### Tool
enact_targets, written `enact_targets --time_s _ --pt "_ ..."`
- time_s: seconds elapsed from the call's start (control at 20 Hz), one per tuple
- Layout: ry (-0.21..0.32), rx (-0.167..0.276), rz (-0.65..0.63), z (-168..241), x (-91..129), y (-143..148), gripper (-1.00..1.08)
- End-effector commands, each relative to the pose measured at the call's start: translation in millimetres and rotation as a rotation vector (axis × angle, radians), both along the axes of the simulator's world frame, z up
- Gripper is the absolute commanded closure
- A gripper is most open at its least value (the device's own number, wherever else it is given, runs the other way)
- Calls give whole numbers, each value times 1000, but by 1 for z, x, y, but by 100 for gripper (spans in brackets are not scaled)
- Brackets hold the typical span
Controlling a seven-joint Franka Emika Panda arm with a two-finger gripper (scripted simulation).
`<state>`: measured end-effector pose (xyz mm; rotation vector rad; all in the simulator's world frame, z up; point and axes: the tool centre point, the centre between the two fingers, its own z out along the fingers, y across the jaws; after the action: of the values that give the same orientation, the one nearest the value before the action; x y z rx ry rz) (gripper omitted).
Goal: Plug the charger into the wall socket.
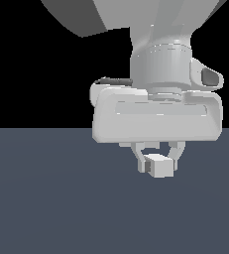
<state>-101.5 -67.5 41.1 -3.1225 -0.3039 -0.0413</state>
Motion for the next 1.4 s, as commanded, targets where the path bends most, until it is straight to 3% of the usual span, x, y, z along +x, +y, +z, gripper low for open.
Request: enact_targets --time_s 0.0,0.8,1.35 --pt "0 0 -61 7 4 5 108" --pt "0 0 -420 46 34 29 108" --pt "1 -1 -543 59 47 33 108"
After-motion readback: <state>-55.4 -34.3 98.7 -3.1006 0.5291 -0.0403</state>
